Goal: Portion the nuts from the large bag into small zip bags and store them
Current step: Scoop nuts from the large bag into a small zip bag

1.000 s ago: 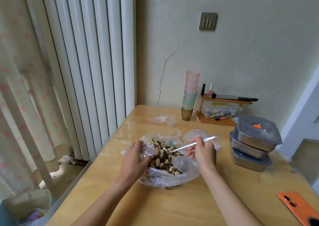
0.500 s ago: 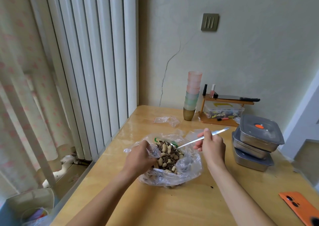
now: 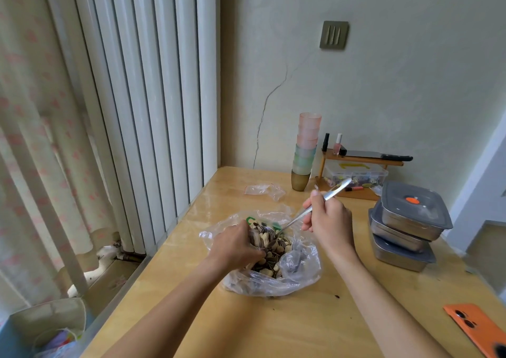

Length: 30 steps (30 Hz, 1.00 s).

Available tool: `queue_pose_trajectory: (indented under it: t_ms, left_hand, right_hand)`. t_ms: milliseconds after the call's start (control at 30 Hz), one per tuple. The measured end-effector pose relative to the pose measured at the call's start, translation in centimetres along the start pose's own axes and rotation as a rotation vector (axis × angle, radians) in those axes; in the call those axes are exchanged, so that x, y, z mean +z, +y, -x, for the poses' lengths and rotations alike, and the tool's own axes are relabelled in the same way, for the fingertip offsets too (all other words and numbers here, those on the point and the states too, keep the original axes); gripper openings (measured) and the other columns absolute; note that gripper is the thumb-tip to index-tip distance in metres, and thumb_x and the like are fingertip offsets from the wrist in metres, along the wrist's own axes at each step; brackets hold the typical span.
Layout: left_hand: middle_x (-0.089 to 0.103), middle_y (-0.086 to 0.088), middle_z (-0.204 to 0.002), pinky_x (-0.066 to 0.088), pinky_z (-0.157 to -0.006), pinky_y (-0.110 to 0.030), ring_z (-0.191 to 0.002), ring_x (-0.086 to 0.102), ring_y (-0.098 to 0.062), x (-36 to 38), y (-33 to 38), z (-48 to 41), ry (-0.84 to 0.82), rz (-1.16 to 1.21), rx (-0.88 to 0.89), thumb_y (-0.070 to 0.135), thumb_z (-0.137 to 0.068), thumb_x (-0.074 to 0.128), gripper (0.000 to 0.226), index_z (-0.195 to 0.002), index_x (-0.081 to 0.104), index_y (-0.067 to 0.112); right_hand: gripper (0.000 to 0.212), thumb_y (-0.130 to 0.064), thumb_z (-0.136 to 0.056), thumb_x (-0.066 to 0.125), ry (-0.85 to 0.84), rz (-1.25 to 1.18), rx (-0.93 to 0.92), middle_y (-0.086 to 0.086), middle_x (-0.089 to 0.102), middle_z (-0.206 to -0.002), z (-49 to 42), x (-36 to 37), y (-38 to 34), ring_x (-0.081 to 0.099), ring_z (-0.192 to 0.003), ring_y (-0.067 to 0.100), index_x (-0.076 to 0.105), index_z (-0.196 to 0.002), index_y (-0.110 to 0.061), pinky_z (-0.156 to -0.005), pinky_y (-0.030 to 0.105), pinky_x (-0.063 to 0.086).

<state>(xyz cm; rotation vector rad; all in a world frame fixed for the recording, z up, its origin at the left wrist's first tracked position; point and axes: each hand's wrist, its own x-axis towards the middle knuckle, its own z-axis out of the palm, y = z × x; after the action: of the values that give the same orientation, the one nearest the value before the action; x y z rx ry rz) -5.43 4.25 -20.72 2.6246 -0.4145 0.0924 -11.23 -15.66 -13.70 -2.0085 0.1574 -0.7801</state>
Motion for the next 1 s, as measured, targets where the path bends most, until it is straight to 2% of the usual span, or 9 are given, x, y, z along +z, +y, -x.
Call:
queue_pose_trajectory:
  t_ms: [100, 167, 300, 467, 567, 667, 833, 933, 1000]
  left_hand:
    - [0.067, 0.001, -0.095, 0.052, -0.073, -0.038, -0.087, 0.064, -0.022, 0.2, -0.3, -0.4, -0.032, 0.043, 0.004, 0.055, -0.07, 0.079, 0.059, -0.108, 0.052, 0.019]
    - [0.067, 0.002, -0.095, 0.054, -0.079, -0.04, -0.088, 0.063, -0.022, 0.3, -0.3, -0.5, -0.022, 0.039, 0.014, 0.06, -0.069, 0.078, 0.062, -0.109, 0.053, 0.02]
    - [0.065, 0.005, -0.098, 0.043, -0.093, -0.042, -0.094, 0.059, -0.02, 0.3, 0.0, -1.0, 0.055, 0.008, 0.012, 0.067, -0.069, 0.075, 0.063, -0.108, 0.057, 0.02]
    - [0.063, 0.005, -0.092, 0.04, -0.087, -0.04, -0.088, 0.057, -0.018, 0.6, 0.8, -0.8, 0.058, 0.16, -0.016, 0.063, -0.074, 0.079, 0.059, -0.102, 0.053, 0.018]
    - [0.061, 0.008, -0.09, 0.043, -0.09, -0.04, -0.088, 0.058, -0.017, 1.3, 0.7, -0.6, 0.113, 0.292, -0.042, 0.063, -0.073, 0.081, 0.059, -0.101, 0.051, 0.021]
    - [0.062, 0.012, -0.089, 0.048, -0.097, -0.048, -0.09, 0.061, -0.016, 2.0, 0.0, -0.8, 0.165, 0.387, -0.073, 0.062, -0.073, 0.082, 0.057, -0.103, 0.053, 0.023]
    - [0.06, 0.012, -0.08, 0.046, -0.092, -0.047, -0.08, 0.056, -0.014, 2.4, -0.4, -1.0, 0.178, 0.443, -0.101, 0.067, -0.07, 0.083, 0.058, -0.093, 0.051, 0.024]
    - [0.055, 0.009, -0.075, 0.043, -0.084, -0.044, -0.072, 0.05, -0.011, 2.4, -0.3, -1.0, 0.179, 0.445, -0.102, 0.065, -0.071, 0.083, 0.056, -0.086, 0.047, 0.024]
    - [0.049, 0.011, -0.073, 0.038, -0.079, -0.042, -0.068, 0.045, -0.008, 2.3, 0.0, -0.9, 0.178, 0.446, -0.103, 0.063, -0.072, 0.083, 0.056, -0.08, 0.04, 0.027]
  right_hand:
    - [0.042, -0.025, -0.11, 0.045, -0.022, 0.069, -0.177, 0.0, 0.065, -0.053, -0.3, 0.0, -1.2, 0.065, -0.048, 0.005, 0.066, -0.075, -0.019, -0.054, 0.014, 0.049]
    - [0.041, -0.025, -0.109, 0.047, -0.043, 0.106, -0.28, -0.005, 0.063, -0.054, -0.6, 0.2, -1.9, 0.066, -0.05, 0.009, 0.067, -0.073, -0.022, -0.055, 0.026, 0.054]
    - [0.053, -0.035, -0.108, 0.042, -0.1, 0.207, -0.414, -0.007, 0.059, -0.054, -1.5, 0.8, -3.5, 0.066, -0.052, 0.019, 0.07, -0.072, -0.006, -0.057, 0.042, 0.056]
    - [0.047, -0.033, -0.109, 0.043, -0.196, 0.375, -0.52, 0.009, 0.064, -0.059, -2.7, 1.6, -5.9, 0.062, -0.06, 0.03, 0.067, -0.079, -0.008, -0.062, 0.041, 0.053]
    - [0.042, -0.033, -0.11, 0.043, -0.207, 0.468, -0.563, 0.009, 0.064, -0.063, -3.0, 1.9, -7.0, 0.061, -0.064, 0.032, 0.064, -0.079, -0.012, -0.057, 0.035, 0.042]
    - [0.039, -0.034, -0.11, 0.042, -0.22, 0.501, -0.596, 0.004, 0.053, -0.06, -3.1, 2.0, -7.4, 0.053, -0.059, 0.03, 0.054, -0.078, -0.017, -0.055, 0.032, 0.032]
    - [0.037, -0.034, -0.11, 0.042, -0.213, 0.483, -0.661, 0.007, 0.063, -0.068, -2.8, 2.2, -7.3, 0.061, -0.066, 0.034, 0.065, -0.093, -0.011, -0.057, 0.039, 0.048]
    - [0.035, -0.033, -0.11, 0.043, -0.211, 0.436, -0.671, 0.002, 0.058, -0.065, -2.8, 2.5, -7.3, 0.062, -0.066, 0.034, 0.066, -0.095, -0.011, -0.059, 0.041, 0.051]
    - [0.035, -0.033, -0.109, 0.043, -0.243, 0.434, -0.683, 0.007, 0.066, -0.071, -2.7, 2.6, -7.3, 0.064, -0.071, 0.036, 0.068, -0.1, -0.01, -0.062, 0.041, 0.05]
